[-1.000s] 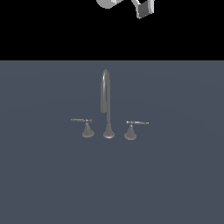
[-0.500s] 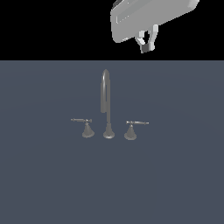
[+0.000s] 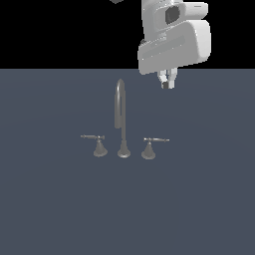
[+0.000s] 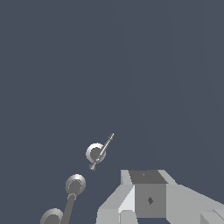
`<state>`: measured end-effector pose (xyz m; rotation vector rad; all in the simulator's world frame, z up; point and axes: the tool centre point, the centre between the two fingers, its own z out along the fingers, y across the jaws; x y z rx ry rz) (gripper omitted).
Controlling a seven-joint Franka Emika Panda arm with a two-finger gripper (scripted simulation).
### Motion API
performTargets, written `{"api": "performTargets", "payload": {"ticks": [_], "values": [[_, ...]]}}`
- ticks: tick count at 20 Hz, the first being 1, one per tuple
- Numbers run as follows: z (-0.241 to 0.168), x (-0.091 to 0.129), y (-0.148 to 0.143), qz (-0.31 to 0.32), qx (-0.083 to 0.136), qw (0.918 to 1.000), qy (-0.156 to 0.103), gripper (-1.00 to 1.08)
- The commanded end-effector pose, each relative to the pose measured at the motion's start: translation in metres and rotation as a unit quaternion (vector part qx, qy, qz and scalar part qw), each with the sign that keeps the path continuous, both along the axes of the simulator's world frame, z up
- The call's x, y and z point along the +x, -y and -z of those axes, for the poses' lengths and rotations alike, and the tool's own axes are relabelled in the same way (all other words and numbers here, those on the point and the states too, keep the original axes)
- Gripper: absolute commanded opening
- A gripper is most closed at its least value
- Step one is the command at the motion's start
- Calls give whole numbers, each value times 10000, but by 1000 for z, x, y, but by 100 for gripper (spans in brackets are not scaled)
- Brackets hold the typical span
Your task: Turn on the faucet by rotating a designated handle.
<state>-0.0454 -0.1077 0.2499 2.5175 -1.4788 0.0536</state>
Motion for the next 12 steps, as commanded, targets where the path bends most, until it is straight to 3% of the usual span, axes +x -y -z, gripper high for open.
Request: {"api": "performTargets", "payload": {"ticks": [1,12], "values": [[18,7,4,265,17,9996,68,-100],[97,29,13,1429,268,9887,367,-100]]}}
